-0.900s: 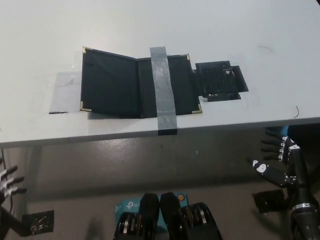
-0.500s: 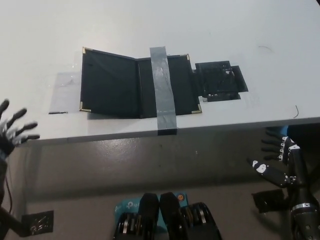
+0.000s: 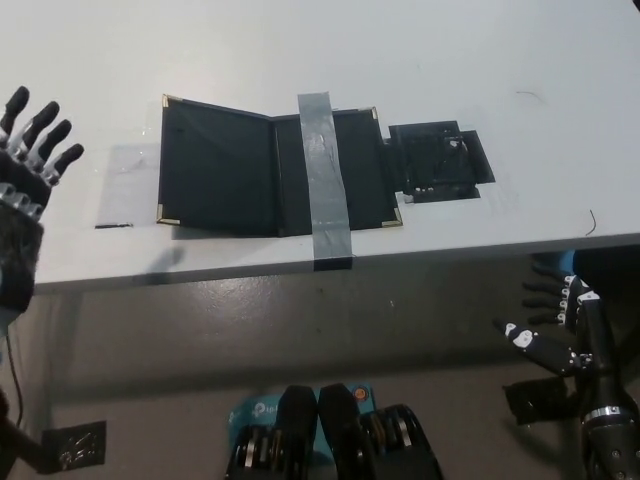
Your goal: The robot uses its left hand to push the cover of the diary kept in the middle of the desk towards the right to close it
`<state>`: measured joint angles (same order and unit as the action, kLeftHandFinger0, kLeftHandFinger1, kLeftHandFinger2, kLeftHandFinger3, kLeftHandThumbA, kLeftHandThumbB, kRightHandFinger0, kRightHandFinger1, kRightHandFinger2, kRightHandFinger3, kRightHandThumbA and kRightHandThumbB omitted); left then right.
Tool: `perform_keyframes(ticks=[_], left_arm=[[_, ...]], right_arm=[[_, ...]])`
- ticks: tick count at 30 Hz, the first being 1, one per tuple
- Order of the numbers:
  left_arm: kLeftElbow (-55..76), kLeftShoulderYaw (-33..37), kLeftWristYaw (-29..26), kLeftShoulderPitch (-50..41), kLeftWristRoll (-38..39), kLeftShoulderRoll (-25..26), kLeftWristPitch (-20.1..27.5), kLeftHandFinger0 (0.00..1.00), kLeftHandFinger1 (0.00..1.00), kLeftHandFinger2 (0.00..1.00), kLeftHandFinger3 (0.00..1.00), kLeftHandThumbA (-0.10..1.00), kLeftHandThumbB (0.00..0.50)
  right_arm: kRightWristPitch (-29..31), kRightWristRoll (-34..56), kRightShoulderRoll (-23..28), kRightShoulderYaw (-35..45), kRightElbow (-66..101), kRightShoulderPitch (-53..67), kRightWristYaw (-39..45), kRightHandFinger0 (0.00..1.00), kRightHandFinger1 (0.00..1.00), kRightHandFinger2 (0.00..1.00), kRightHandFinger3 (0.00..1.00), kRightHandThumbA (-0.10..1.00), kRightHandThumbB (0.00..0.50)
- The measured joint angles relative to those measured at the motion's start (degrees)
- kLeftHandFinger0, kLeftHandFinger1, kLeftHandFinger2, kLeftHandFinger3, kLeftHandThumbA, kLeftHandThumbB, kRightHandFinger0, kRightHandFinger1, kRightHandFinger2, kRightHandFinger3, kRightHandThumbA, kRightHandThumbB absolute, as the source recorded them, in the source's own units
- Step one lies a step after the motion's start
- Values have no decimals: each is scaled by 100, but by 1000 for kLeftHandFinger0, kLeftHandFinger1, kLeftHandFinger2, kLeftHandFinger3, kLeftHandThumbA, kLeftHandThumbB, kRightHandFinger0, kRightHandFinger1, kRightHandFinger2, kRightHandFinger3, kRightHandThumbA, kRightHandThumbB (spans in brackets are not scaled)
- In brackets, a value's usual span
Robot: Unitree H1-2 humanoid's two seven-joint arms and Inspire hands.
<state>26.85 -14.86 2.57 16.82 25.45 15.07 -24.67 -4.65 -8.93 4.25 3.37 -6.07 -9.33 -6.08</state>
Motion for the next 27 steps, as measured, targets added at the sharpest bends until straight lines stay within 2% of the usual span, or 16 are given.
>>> perform_keyframes(ticks=[2, 3, 4, 5, 8, 11, 14, 15, 19, 20, 24, 27], left_arm=[[-494, -77, -101, 157, 52, -82, -65, 1000, 1000, 1000, 1000, 1000, 154], [-642, -104, -132, 206, 67, -109, -85, 1000, 1000, 1000, 1000, 1000, 126], [-888, -169, -165, 293, 99, -156, -107, 1000, 1000, 1000, 1000, 1000, 120], [-1188, -272, -192, 405, 152, -230, -117, 1000, 1000, 1000, 1000, 1000, 145], [-1876, -511, -267, 643, 230, -389, -121, 1000, 1000, 1000, 1000, 1000, 174], [-2443, -729, -303, 848, 368, -564, -114, 1000, 1000, 1000, 1000, 1000, 172], [-2882, -954, -350, 1064, 477, -784, -105, 1000, 1000, 1000, 1000, 1000, 156], [-3002, -1023, -370, 1120, 510, -860, -102, 1000, 1000, 1000, 1000, 1000, 174], [-3435, -1162, -486, 1335, 552, -1061, -101, 1000, 1000, 1000, 1000, 1000, 180], [-3515, -1193, -517, 1373, 555, -1091, -100, 1000, 1000, 1000, 1000, 1000, 196], [-3886, -1241, -666, 1495, 528, -1120, -95, 1000, 1000, 1000, 1000, 1000, 250], [-4106, -1258, -813, 1552, 494, -1141, -93, 1000, 1000, 1000, 1000, 1000, 258]], right_arm=[[-17, 1, -1, 3, 0, -4, 0, 476, 579, 658, 770, 876, 44], [-20, 1, 0, 3, 0, -4, 0, 471, 575, 653, 767, 878, 42], [-25, 0, 3, 3, 0, -3, 0, 470, 575, 653, 767, 881, 41], [-32, -1, 5, 3, 0, -4, 0, 471, 576, 653, 767, 881, 39], [-45, -3, 6, 0, 1, -10, 0, 459, 564, 644, 750, 880, 37], [-45, -3, 18, 0, 1, -12, 0, 463, 571, 646, 748, 878, 49], [-51, -3, 20, 1, 1, -35, 0, 467, 572, 645, 754, 874, 34], [-52, -3, 20, 1, 2, -45, 0, 464, 565, 642, 753, 871, 26], [-52, -6, 28, -2, 1, -82, 0, 457, 558, 638, 736, 859, 19], [-52, -7, 30, -1, 1, -86, 0, 463, 562, 642, 735, 855, 16], [-53, -6, 39, -2, 1, -88, 1, 466, 567, 653, 741, 860, 30], [-55, -6, 40, -3, 1, -89, 1, 469, 567, 648, 737, 854, 35]])
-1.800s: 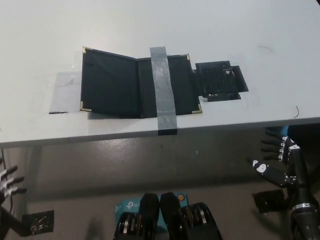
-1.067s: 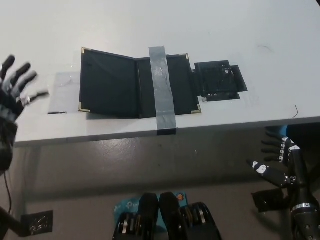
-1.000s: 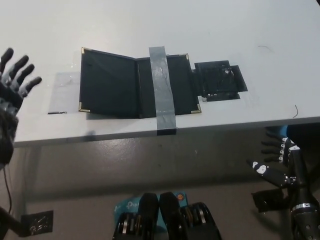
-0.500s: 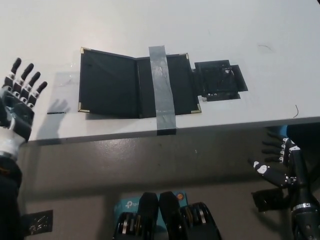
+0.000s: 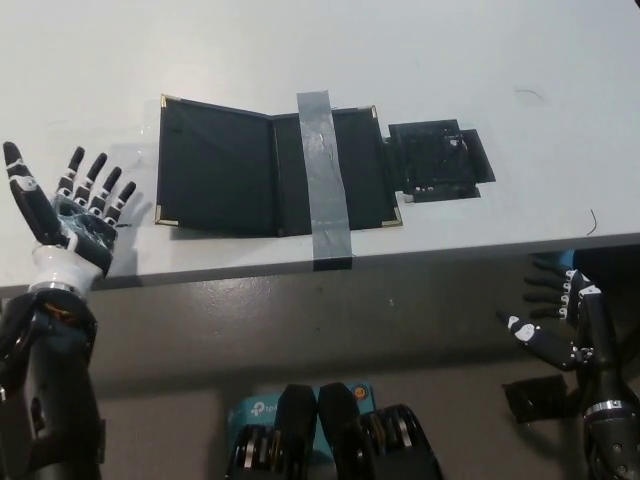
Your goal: The robot uses its left hand to push the cover of the diary kept in the middle of the desk towards the right to close it
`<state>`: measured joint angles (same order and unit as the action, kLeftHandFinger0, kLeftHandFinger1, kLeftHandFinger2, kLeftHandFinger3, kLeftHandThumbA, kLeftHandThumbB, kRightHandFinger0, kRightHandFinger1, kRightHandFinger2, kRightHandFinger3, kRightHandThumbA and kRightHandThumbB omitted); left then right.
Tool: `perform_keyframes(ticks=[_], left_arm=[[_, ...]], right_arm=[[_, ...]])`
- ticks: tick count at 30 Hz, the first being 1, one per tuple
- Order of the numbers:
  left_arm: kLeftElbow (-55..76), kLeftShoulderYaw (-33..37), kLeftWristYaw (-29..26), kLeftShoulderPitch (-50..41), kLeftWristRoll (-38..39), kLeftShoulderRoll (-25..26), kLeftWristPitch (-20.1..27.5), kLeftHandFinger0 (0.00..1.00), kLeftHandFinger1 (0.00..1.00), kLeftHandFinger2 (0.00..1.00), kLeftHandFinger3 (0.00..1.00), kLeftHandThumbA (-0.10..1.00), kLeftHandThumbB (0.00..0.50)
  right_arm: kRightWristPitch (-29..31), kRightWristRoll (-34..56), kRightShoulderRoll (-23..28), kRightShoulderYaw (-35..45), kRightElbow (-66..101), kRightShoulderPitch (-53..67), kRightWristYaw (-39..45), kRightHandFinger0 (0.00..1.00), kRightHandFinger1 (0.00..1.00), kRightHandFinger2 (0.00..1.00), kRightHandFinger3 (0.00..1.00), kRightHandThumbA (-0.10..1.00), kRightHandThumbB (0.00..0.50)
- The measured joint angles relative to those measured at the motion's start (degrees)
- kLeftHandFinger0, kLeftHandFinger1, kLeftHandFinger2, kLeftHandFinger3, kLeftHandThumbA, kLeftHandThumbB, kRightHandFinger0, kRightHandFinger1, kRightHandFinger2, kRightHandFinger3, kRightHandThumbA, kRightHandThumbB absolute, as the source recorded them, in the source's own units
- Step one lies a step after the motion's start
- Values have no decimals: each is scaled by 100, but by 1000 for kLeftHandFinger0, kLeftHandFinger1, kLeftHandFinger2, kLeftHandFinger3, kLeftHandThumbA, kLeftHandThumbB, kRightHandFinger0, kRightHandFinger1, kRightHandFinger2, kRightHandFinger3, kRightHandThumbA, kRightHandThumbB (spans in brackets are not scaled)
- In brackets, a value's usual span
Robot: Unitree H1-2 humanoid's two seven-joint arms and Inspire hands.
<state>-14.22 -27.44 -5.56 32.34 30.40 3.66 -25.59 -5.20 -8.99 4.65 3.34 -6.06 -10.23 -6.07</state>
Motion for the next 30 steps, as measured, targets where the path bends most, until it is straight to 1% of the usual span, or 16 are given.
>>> perform_keyframes(ticks=[1, 2, 3, 4, 6, 8, 9, 13, 17, 18, 20, 21, 23, 28, 29, 30], left_arm=[[-58, 2, -45, 11, -16, -12, 3, 1000, 1000, 1000, 1000, 1000, 262], [-125, 4, -81, 17, -39, -25, 9, 1000, 1000, 1000, 1000, 1000, 243], [-160, 7, -107, 15, -55, -37, 13, 1000, 1000, 1000, 1000, 1000, 238], [-219, 15, -133, 12, -84, -56, 33, 1000, 1000, 1000, 1000, 1000, 246], [-354, 54, -197, -2, -153, -77, 68, 1000, 1000, 1000, 1000, 1000, 236], [-415, 96, -230, -24, -234, -77, 168, 1000, 1000, 1000, 1000, 1000, 225], [-444, 122, -249, -28, -272, -69, 216, 1000, 1000, 1000, 1000, 1000, 238], [-572, 177, -272, -28, -344, -54, 399, 1000, 1000, 1000, 1000, 1000, 225], [-581, 171, -306, -38, -361, -66, 493, 1000, 1000, 1000, 1000, 1000, 228], [-580, 173, -312, -38, -361, -72, 500, 1000, 1000, 1000, 1000, 1000, 218], [-583, 193, -316, -38, -363, -88, 531, 1000, 1000, 1000, 1000, 1000, 212], [-583, 205, -317, -39, -363, -96, 543, 1000, 1000, 1000, 1000, 1000, 206], [-583, 217, -319, -40, -362, -120, 567, 1000, 1000, 1000, 1000, 1000, 188], [-639, 277, -373, -5, -408, -216, 673, 1000, 1000, 1000, 1000, 1000, 218], [-647, 282, -384, 0, -417, -225, 687, 1000, 1000, 1000, 1000, 1000, 221], [-658, 285, -406, 10, -430, -242, 706, 1000, 1000, 1000, 1000, 1000, 220]], right_arm=[[-4, 2, 0, 0, 0, -1, 1, 470, 566, 645, 736, 851, 37], [-7, 4, -1, 0, 0, -4, 1, 464, 559, 639, 729, 851, 38], [-9, 4, -2, 0, 0, -7, 1, 459, 556, 635, 727, 853, 43], [-10, 3, -1, -1, 0, -9, 1, 455, 552, 629, 722, 856, 47], [-10, 3, -2, -3, 0, -24, 1, 451, 550, 625, 719, 860, 47], [-9, 4, -1, -3, 0, -37, 2, 444, 548, 624, 719, 855, 34], [-9, 4, -1, -4, 0, -46, 2, 440, 545, 621, 720, 855, 40], [-9, 5, -1, -12, 0, -64, 2, 448, 551, 627, 724, 860, 59], [-9, 6, 1, -11, -1, -63, 3, 438, 549, 622, 727, 846, 38], [-9, 6, 1, -11, -1, -64, 3, 437, 548, 622, 721, 828, 32], [-10, 6, -1, -13, -5, -80, 3, 439, 548, 624, 722, 826, 40], [-11, 5, -1, -13, -5, -91, 3, 448, 548, 627, 726, 830, 33], [-11, 3, -1, -21, -4, -102, 3, 446, 545, 625, 728, 835, 45], [-12, 2, -2, -60, -4, -116, 4, 426, 540, 620, 739, 842, 38], [-12, 2, -2, -66, -4, -123, 4, 430, 542, 625, 746, 840, 18], [-12, 1, -1, -72, -4, -135, 4, 441, 549, 636, 756, 836, 12]])
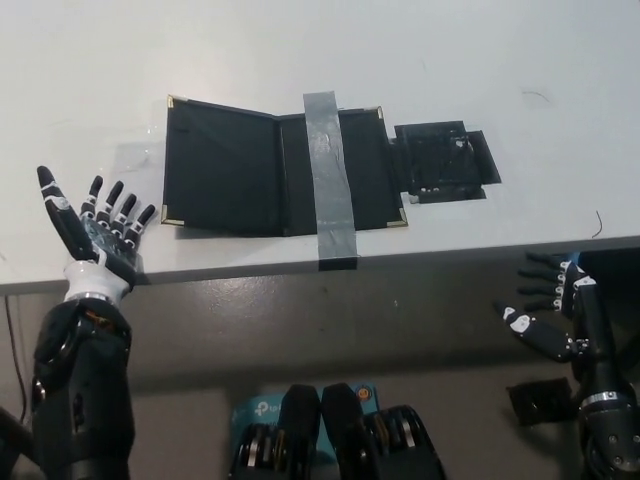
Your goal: The robot uses its left hand to push the cover of the diary kept in the middle of the desk towards the right to close it
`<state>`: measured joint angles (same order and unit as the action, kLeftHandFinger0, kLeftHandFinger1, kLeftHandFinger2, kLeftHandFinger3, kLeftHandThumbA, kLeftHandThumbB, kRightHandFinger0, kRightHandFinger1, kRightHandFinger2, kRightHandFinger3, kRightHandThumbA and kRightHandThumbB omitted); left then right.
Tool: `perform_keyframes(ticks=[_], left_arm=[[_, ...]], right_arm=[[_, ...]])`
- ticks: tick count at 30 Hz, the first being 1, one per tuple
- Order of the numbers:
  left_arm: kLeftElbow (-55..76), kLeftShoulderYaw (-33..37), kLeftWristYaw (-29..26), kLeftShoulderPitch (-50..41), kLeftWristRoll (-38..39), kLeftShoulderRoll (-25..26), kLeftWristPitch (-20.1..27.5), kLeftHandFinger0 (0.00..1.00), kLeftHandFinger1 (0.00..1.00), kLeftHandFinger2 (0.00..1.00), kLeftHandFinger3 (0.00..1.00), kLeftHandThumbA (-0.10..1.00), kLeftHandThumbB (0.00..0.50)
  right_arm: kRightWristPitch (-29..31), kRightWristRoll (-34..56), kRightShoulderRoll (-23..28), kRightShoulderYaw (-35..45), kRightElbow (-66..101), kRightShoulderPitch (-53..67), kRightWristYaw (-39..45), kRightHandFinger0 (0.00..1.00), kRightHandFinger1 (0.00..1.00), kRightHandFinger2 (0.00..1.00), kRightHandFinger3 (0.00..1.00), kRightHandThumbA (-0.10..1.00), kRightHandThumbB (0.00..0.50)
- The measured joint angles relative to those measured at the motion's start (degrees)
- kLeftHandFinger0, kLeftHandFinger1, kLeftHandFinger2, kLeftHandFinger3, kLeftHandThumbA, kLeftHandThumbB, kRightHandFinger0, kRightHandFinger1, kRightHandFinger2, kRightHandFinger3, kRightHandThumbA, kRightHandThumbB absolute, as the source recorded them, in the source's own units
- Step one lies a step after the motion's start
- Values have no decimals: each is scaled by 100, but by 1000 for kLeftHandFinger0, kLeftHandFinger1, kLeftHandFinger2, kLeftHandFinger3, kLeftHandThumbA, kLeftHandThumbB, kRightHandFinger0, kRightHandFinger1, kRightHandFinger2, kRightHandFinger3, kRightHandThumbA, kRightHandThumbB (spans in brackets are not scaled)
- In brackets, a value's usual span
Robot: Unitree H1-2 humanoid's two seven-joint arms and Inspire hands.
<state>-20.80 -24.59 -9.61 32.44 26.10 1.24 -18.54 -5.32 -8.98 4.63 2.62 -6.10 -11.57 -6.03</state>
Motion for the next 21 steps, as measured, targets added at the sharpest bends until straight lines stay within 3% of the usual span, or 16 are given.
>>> perform_keyframes(ticks=[7, 8, 21], left_arm=[[-88, -65, -145, 73, -7, -152, 117, 1000, 1000, 1000, 1000, 1000, 242], [-97, -76, -149, 78, 3, -170, 140, 1000, 1000, 1000, 1000, 1000, 213], [-45, -174, -158, 96, 343, -737, 279, 1000, 1000, 1000, 1000, 1000, 240]], right_arm=[[-4, 5, 22, -1, 4, -60, 5, 441, 541, 630, 745, 859, 51], [-4, 5, 25, -1, 4, -60, 5, 449, 545, 633, 743, 859, 62], [-28, 4, 97, -37, 10, -62, 12, 434, 537, 625, 737, 866, 43]])
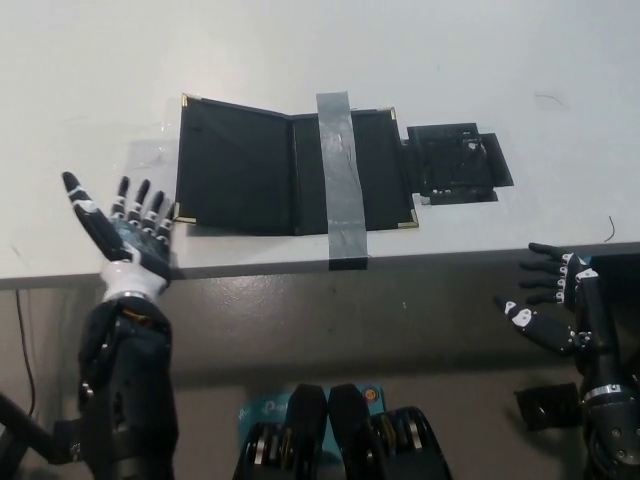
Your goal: The robot uses its left hand to push the cover of the diary kept in the middle of the desk towards the right to close it
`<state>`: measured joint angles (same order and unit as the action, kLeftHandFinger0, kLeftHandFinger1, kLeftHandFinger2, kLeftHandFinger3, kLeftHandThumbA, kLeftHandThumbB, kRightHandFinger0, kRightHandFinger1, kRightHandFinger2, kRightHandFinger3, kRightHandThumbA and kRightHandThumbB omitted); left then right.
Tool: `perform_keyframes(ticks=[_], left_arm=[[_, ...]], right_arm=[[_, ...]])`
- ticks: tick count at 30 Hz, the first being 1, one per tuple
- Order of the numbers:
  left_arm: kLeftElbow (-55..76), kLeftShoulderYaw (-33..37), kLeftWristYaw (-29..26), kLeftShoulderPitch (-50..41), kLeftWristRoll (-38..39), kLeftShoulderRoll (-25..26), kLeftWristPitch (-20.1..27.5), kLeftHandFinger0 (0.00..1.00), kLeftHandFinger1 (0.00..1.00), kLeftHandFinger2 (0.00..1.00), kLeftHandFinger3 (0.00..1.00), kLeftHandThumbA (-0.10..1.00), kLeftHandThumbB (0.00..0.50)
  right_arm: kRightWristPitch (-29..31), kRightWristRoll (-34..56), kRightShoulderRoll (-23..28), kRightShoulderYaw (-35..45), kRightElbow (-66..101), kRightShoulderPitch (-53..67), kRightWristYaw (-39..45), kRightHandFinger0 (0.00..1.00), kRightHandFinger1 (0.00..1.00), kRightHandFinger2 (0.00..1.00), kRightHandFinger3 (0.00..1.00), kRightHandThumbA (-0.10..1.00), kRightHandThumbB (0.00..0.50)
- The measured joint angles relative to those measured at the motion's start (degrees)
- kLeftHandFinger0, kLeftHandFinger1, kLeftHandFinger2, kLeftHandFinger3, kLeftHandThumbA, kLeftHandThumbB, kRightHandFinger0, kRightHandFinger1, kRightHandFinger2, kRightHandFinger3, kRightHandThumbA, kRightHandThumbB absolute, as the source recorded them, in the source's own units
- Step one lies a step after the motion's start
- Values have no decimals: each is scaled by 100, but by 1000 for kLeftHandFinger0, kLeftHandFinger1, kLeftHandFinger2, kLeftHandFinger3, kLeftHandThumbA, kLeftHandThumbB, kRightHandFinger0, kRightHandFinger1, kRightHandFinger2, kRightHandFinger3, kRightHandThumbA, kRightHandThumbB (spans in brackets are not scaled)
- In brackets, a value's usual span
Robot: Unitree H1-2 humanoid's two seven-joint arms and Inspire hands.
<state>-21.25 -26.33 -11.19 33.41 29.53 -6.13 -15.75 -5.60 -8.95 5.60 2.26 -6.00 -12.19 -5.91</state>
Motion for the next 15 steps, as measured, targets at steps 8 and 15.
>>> perform_keyframes(ticks=[8, 15], left_arm=[[48, 127, 96, -53, 222, -418, -13, 1000, 1000, 1000, 1000, 1000, 241], [169, 253, 95, -152, 481, -882, -135, 1000, 1000, 1000, 1000, 1000, 243]], right_arm=[[-13, 0, 14, -55, 2, -16, 8, 448, 534, 631, 746, 854, 61], [-64, 1, 28, -66, 21, -26, 17, 446, 529, 626, 744, 867, 59]])
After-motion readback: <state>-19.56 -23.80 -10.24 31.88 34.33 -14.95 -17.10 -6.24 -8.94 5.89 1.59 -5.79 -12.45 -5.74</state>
